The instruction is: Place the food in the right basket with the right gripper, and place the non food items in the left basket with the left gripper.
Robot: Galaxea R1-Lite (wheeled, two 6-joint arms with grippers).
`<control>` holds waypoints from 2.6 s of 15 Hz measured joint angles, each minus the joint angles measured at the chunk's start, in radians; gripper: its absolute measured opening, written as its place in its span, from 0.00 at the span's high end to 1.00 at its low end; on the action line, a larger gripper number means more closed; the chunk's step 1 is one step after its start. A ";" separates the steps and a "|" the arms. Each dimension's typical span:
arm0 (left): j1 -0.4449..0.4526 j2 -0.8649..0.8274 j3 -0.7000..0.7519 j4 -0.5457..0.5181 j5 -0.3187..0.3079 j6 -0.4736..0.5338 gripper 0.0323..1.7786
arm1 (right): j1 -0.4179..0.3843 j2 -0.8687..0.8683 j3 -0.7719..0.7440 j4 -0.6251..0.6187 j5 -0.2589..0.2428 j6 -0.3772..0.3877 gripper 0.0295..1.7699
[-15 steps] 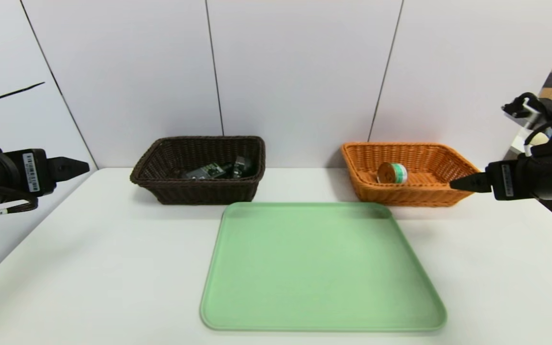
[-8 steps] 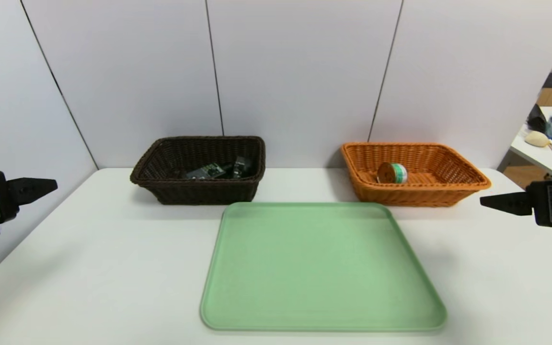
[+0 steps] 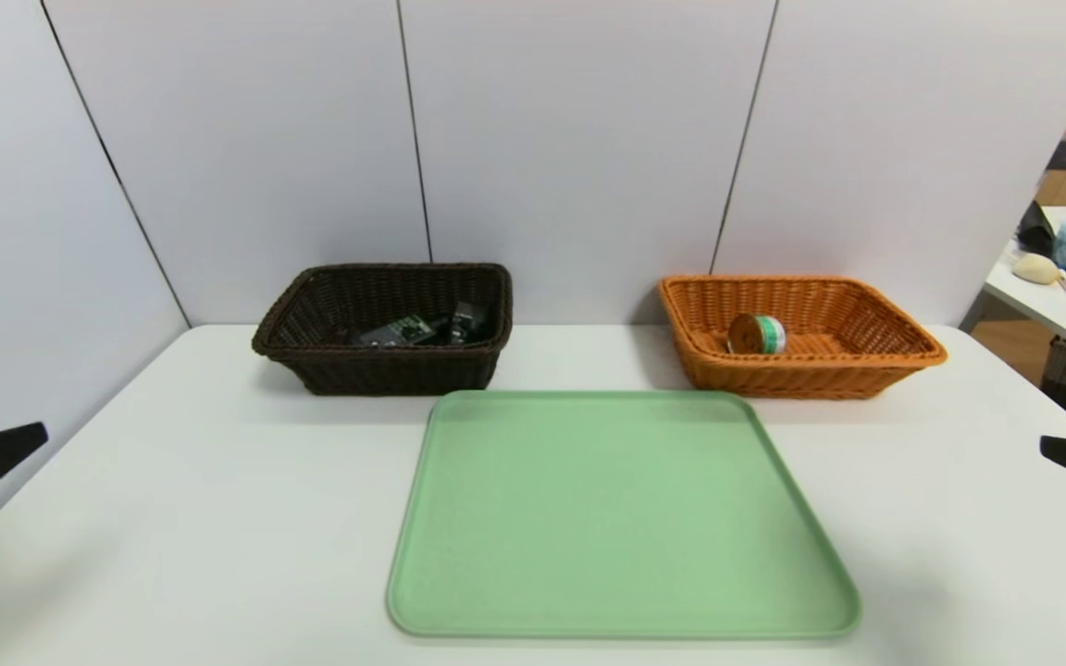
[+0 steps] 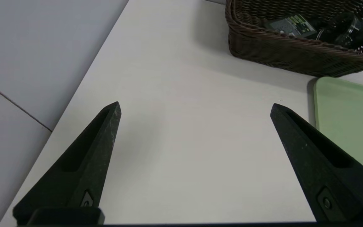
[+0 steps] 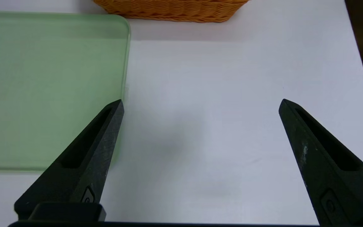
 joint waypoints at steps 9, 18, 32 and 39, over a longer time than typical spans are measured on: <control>-0.005 -0.256 0.146 -0.003 -0.090 0.013 0.05 | -0.023 -0.457 0.168 0.037 0.026 0.004 0.04; -0.005 -0.502 0.231 -0.002 -0.179 0.070 0.05 | -0.009 -0.766 0.228 0.062 0.100 0.003 0.04; 0.053 -0.822 0.481 -0.189 -0.244 0.310 0.05 | -0.001 -0.964 0.447 -0.194 0.118 -0.134 0.04; 0.053 -0.839 0.691 -0.472 -0.268 0.369 0.05 | -0.001 -0.964 0.764 -0.620 0.120 -0.152 0.04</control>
